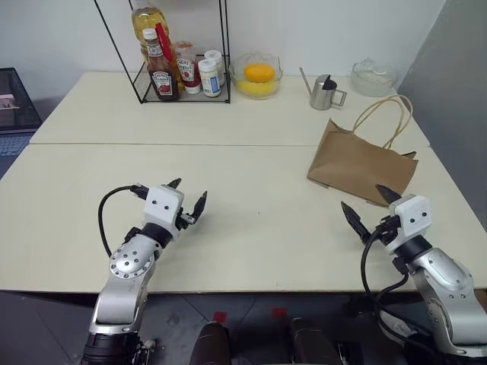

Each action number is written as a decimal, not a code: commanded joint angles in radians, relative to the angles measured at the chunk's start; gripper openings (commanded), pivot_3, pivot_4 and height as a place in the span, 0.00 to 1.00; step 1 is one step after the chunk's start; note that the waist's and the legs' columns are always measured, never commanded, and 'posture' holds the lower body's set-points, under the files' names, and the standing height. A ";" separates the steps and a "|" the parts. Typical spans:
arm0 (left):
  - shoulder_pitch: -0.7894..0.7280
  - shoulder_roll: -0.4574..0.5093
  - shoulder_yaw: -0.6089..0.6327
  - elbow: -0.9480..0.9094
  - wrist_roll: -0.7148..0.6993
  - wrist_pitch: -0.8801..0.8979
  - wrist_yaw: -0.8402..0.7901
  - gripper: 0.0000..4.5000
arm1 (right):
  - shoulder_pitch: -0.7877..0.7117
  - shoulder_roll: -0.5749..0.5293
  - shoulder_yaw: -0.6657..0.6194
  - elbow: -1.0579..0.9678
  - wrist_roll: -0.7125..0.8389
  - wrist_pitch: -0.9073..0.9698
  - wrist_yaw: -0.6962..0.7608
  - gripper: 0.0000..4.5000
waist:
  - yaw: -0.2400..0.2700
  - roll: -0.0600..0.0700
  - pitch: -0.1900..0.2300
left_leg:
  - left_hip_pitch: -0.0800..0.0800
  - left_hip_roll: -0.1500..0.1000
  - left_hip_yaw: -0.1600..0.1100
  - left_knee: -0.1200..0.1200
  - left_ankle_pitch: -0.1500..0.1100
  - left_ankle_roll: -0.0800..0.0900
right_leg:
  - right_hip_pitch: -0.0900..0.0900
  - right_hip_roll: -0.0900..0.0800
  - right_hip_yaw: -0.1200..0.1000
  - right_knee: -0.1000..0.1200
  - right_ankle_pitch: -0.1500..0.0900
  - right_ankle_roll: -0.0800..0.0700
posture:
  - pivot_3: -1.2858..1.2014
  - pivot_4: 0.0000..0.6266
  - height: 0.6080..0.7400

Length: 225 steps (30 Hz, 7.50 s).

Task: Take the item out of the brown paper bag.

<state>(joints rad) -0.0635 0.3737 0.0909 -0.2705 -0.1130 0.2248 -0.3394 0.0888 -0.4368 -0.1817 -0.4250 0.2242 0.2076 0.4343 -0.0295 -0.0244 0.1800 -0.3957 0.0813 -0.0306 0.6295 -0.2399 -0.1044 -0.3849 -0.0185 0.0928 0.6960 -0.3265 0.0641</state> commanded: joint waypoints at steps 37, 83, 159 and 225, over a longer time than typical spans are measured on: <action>-0.051 0.148 0.002 -0.089 -0.130 0.015 -0.273 0.79 | 0.013 -0.032 -0.031 -0.081 0.006 0.009 0.008 1.00 | 0.000 0.000 0.000 | 0.000 0.000 0.000 0.000 0.000 0.000 | 0.000 0.000 0.000 0.000 0.000 0.000 | 0.52 0.24 1.00; -0.492 0.307 -0.129 -0.075 -0.386 0.352 -0.604 0.80 | -1.083 -0.283 -0.061 0.550 0.107 0.841 -0.078 0.48 | -0.003 0.001 0.001 | -0.005 -0.001 0.000 0.000 0.000 0.001 | -0.003 0.000 0.002 -0.002 0.000 0.000 | 0.52 0.24 1.00; -0.023 0.466 0.286 0.023 -0.431 0.338 -0.542 0.80 | -1.535 0.316 0.312 1.157 -0.210 -0.022 0.170 0.01 | -0.031 0.006 0.006 | -0.008 0.000 0.002 -0.002 -0.001 0.002 | -0.011 0.000 0.002 0.001 0.000 -0.001 | 0.52 0.24 1.00; -0.124 0.463 0.327 -0.149 -0.532 0.393 -0.477 0.80 | -1.230 0.142 0.346 0.609 -0.130 0.309 0.379 0.99 | -0.030 0.005 0.006 | -0.008 0.000 0.001 -0.001 -0.001 0.002 | -0.011 0.000 0.002 0.002 0.000 -0.001 | 0.52 0.24 1.00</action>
<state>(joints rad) -0.1751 0.8281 0.3654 -0.3731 -0.6156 0.6099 -0.8355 -1.1335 -0.2809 0.1883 0.2443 0.0685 0.5100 0.8006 -0.0596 -0.0191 0.1862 -0.4036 0.0817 -0.0294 0.6281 -0.2407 -0.1026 -0.3959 -0.0183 0.0946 0.6976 -0.3265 0.0634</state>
